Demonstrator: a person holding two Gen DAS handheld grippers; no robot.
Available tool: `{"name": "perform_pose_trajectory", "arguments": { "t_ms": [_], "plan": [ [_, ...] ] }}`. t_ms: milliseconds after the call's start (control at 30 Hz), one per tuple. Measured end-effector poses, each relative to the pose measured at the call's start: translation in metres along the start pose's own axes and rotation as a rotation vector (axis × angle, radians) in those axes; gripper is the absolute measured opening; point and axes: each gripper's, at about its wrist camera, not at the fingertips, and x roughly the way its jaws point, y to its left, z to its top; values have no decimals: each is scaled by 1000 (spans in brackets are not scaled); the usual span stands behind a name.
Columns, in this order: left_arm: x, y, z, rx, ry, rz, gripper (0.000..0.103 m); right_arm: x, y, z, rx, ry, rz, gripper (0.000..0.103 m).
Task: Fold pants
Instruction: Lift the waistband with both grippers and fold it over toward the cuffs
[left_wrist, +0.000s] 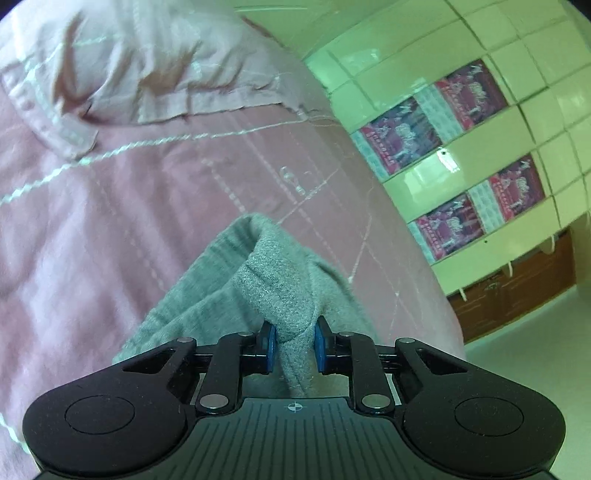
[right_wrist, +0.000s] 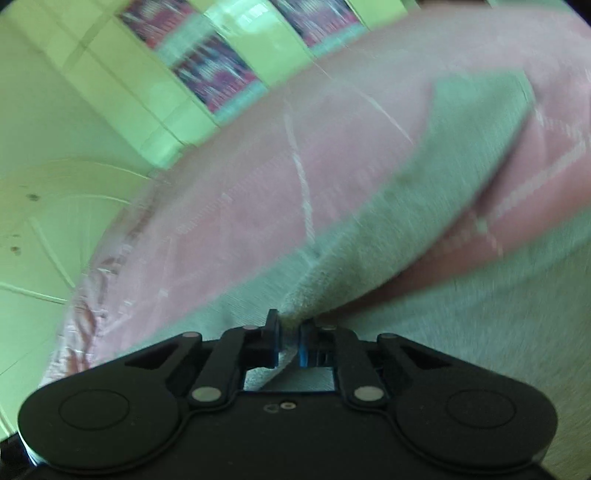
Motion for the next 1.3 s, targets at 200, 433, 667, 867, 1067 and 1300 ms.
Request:
{"name": "perform_pose_trajectory", "arguments": {
  "t_ms": [200, 433, 667, 867, 1067, 1300],
  "plan": [
    [-22, 0, 20, 164, 115, 43, 20, -85, 10, -37, -190, -59, 89, 2],
    [-10, 23, -7, 221, 183, 166, 20, -54, -24, -83, -48, 74, -26, 15],
    [-20, 14, -8, 217, 138, 142, 20, -47, -23, -53, 21, 82, -16, 5],
    [-40, 5, -13, 319, 129, 134, 20, -84, -20, -51, -57, -8, 41, 4],
    [-30, 11, -25, 327, 131, 174, 20, -48, -41, -75, -25, 102, -58, 4],
    [-29, -3, -34, 463, 149, 249, 20, -59, -29, -70, -92, 62, -45, 6]
  ]
}}
